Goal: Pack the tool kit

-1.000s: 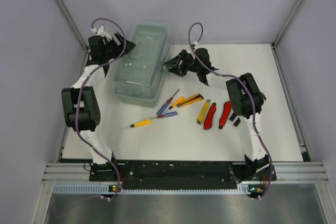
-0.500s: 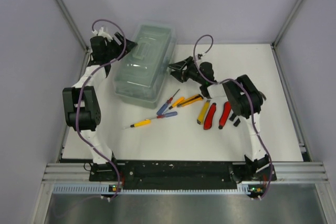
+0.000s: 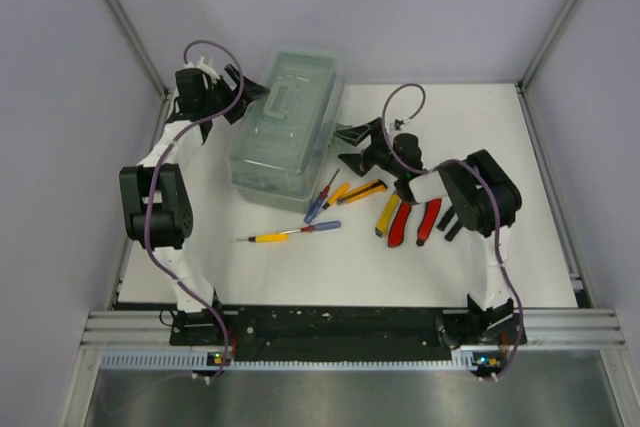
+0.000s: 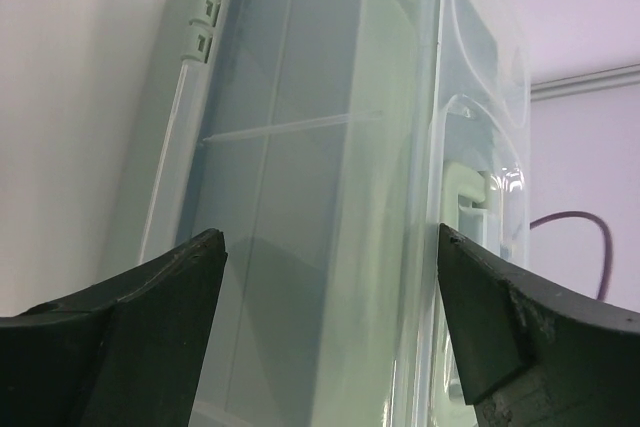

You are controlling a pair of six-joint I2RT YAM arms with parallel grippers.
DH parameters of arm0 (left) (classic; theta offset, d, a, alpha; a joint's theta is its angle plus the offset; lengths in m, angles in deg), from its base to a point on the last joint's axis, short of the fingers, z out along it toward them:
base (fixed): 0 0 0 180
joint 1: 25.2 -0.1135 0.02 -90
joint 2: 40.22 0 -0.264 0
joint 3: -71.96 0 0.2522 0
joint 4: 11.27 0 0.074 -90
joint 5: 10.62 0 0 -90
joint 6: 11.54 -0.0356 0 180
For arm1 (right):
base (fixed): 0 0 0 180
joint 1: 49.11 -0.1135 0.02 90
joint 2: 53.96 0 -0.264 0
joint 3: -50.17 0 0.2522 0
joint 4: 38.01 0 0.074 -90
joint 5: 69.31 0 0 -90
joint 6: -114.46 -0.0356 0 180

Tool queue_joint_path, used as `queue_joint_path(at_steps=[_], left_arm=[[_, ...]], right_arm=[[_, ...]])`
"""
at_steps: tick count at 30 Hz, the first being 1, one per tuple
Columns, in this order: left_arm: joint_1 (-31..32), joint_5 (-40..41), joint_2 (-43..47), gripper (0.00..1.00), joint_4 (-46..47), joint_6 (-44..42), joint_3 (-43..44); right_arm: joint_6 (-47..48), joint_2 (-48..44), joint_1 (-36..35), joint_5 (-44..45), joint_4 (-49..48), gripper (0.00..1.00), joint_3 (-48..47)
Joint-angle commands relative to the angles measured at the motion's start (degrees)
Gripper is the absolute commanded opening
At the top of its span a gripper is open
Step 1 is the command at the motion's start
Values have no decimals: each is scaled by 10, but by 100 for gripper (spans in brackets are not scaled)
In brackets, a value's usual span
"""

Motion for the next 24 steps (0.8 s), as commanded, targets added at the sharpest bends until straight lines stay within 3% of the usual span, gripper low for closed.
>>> queue_joint_path(at_steps=[1, 4, 8, 12, 18, 24], left_arm=[[28, -23, -21, 89, -191, -70, -6], [28, -23, -6, 89, -192, -72, -2], [29, -7, 12, 89, -205, -76, -3], [28, -8, 42, 89, -191, -93, -20], [29, -28, 51, 85, -202, -100, -45], [28, -50, 68, 79, -125, 2, -103]], right_arm=[[104, -117, 35, 28, 148, 99, 18], [149, -148, 52, 33, 240, 99, 7], [254, -186, 68, 46, 438, 98, -70], [357, -197, 67, 67, 632, 76, -193], [456, -198, 18, 121, 757, 68, -319], [531, -147, -47, 162, 857, 65, -488]])
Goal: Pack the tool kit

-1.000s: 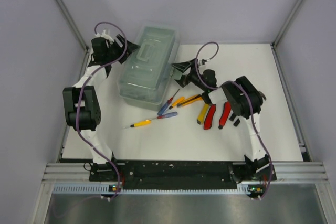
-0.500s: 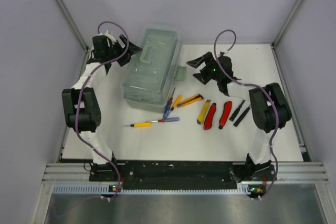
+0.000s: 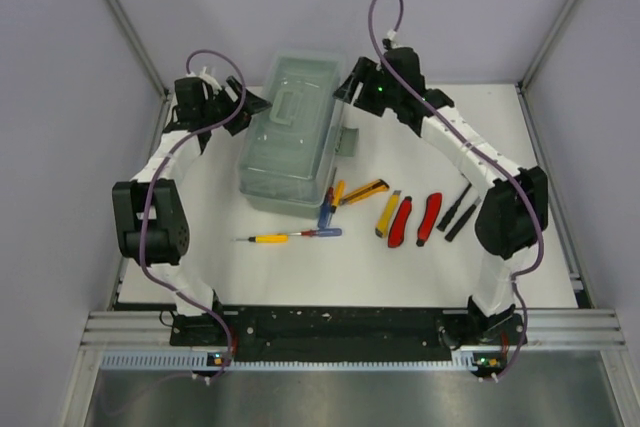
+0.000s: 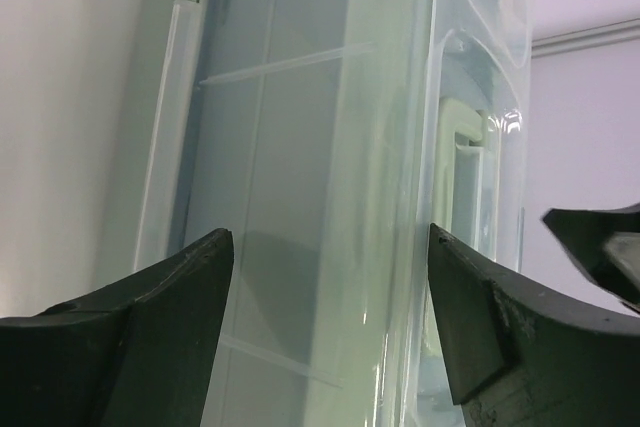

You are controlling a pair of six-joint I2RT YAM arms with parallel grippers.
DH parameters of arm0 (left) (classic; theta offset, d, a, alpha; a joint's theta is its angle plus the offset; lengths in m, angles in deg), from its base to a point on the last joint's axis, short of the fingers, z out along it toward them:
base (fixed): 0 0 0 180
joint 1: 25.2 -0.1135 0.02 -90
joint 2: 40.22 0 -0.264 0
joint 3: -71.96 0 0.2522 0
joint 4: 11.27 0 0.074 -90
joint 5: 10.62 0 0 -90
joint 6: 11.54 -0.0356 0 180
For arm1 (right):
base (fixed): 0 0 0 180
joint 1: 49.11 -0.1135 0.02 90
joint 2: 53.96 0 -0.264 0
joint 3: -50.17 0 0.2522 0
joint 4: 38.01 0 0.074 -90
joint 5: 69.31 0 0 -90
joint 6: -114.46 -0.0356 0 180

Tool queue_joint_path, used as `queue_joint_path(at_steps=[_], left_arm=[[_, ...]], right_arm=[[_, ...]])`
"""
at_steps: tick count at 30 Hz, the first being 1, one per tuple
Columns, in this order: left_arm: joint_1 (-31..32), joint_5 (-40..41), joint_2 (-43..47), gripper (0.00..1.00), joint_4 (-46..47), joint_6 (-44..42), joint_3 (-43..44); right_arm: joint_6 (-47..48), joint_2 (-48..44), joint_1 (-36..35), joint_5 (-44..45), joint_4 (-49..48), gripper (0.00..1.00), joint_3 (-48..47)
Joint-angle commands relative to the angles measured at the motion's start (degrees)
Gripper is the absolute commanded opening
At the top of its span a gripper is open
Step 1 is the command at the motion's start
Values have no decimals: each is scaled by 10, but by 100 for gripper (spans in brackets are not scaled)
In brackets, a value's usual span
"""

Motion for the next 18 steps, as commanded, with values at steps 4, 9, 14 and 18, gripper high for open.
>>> queue_joint_path(at_steps=[4, 9, 14, 18], left_arm=[[31, -43, -1, 71, -5, 100, -76], [59, -48, 3, 59, 9, 139, -83], [86, -51, 15, 53, 3, 155, -95], [92, -55, 16, 53, 2, 151, -108]], right_arm=[[97, 56, -75, 61, 131, 62, -192], [105, 94, -101, 57, 156, 56, -260], [108, 118, -121, 60, 172, 54, -292], [118, 132, -130, 65, 180, 54, -306]])
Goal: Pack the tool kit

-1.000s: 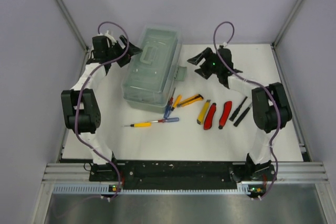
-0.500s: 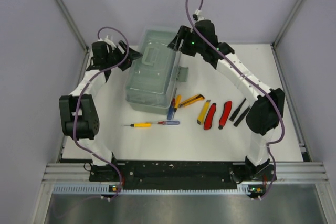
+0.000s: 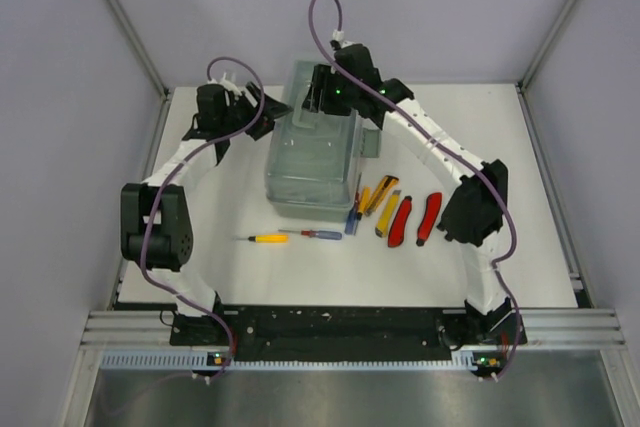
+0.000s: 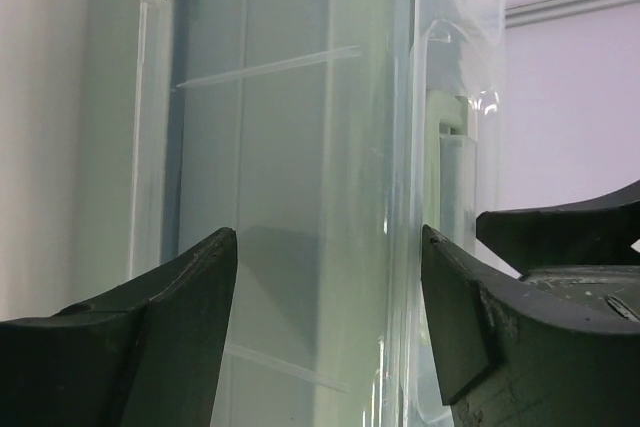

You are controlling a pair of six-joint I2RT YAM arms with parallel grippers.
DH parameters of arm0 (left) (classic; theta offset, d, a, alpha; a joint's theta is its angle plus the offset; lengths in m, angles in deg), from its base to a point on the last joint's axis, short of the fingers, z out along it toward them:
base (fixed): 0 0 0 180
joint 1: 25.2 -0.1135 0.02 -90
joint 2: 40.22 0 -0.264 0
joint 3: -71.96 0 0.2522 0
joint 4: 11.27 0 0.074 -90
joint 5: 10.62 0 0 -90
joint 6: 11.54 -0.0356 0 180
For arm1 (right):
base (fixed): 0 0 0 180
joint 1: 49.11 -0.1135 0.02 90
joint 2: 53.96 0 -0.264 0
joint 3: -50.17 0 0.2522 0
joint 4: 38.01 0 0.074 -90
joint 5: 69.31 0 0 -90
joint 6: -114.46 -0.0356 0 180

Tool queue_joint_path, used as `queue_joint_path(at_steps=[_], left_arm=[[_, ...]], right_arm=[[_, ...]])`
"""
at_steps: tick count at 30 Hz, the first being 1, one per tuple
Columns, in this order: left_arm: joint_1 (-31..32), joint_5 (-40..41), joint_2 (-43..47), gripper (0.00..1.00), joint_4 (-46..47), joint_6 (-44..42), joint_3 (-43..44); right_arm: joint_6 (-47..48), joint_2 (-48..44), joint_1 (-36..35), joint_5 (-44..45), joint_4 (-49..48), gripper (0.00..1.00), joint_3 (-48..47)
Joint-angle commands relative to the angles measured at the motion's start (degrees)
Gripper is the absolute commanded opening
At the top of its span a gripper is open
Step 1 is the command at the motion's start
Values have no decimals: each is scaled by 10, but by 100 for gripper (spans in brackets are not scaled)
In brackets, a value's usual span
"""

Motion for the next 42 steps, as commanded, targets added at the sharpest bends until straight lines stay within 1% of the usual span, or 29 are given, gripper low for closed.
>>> queue_joint_path(at_steps=[1, 12, 15, 22, 29, 32, 34, 36, 40, 42], left_arm=[[33, -69, -9, 53, -89, 47, -41], [46, -48, 7, 50, -120, -13, -45], [47, -40, 12, 51, -129, -23, -42], [47, -26, 22, 52, -155, -49, -27], [50, -35, 22, 50, -155, -58, -31], [50, -35, 25, 50, -155, -62, -24], [50, -38, 26, 50, -155, -64, -18], [50, -38, 28, 51, -155, -64, -9], [50, -41, 33, 55, -150, -66, 8], [50, -47, 34, 61, -147, -75, 16]], right_arm=[[19, 11, -20, 12, 14, 54, -48], [20, 28, -34, 50, 24, 52, -74], [-4, 40, -34, 49, 31, 52, -80], [-93, 66, -34, 40, 46, 52, -78], [-176, 103, -21, -100, 31, 52, -88], [-210, 92, -10, -171, -34, 52, -43], [-240, 76, -3, -208, -98, 52, 7], [-270, 57, 6, -241, -183, 52, 72], [-308, 31, 19, -283, -292, 51, 148], [-323, 17, 25, -291, -358, 50, 189]])
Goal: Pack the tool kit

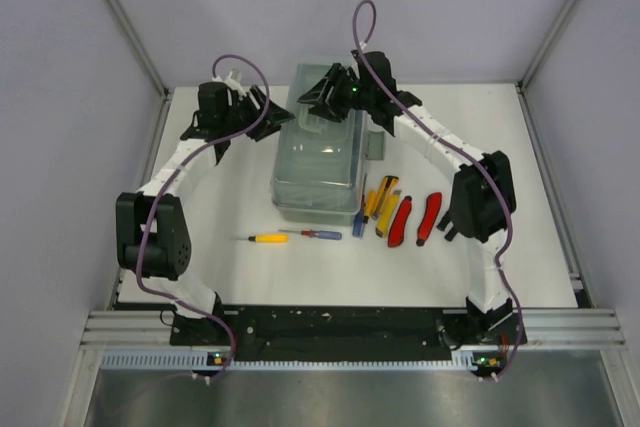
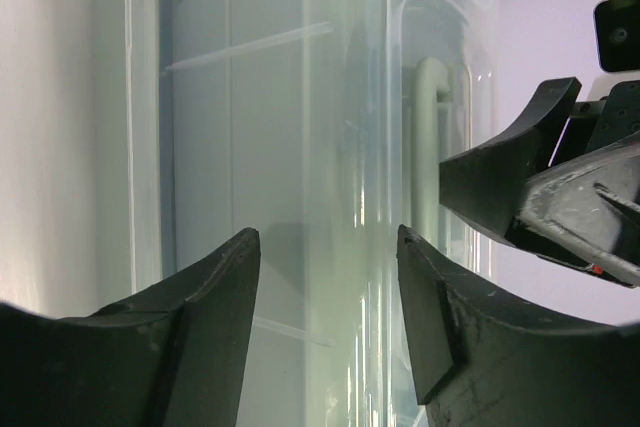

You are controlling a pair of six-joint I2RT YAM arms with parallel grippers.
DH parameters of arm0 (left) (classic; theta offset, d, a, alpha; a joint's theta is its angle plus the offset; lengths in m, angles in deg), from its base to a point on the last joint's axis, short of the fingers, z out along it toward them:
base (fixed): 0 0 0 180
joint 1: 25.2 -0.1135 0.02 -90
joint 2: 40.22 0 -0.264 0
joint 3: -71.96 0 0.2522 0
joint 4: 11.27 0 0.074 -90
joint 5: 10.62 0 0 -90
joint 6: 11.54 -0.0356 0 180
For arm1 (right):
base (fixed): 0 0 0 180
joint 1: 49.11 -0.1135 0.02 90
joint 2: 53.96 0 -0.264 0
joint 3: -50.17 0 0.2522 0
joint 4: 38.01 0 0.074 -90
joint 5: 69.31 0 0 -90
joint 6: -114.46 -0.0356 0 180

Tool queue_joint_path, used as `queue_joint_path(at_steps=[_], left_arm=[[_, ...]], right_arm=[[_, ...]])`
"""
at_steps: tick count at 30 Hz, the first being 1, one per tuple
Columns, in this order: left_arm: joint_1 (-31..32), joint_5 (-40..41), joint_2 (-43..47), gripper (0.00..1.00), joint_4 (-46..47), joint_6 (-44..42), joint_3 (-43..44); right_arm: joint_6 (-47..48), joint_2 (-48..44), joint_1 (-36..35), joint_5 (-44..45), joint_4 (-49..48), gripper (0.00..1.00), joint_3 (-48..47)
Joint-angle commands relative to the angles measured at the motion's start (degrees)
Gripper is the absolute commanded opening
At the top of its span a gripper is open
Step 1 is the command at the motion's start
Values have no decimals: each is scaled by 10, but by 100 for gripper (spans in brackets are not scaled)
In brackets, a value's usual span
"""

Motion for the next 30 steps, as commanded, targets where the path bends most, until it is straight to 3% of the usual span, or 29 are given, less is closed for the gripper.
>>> queue_joint_path(at_steps=[1, 6, 20, 30], left_arm=[[26, -48, -2, 63, -73, -30, 12], [26, -28, 25, 66, -72, -61, 14], [26, 115, 122, 69, -76, -96, 11], [35, 20, 101, 70, -24, -75, -9]], right_arm=[[-63, 4, -22, -93, -209, 50, 92], [-99, -2, -14, -115, -309, 50, 128], [-134, 5, -6, -120, -361, 49, 149], [-131, 7, -5, -119, -355, 48, 142]])
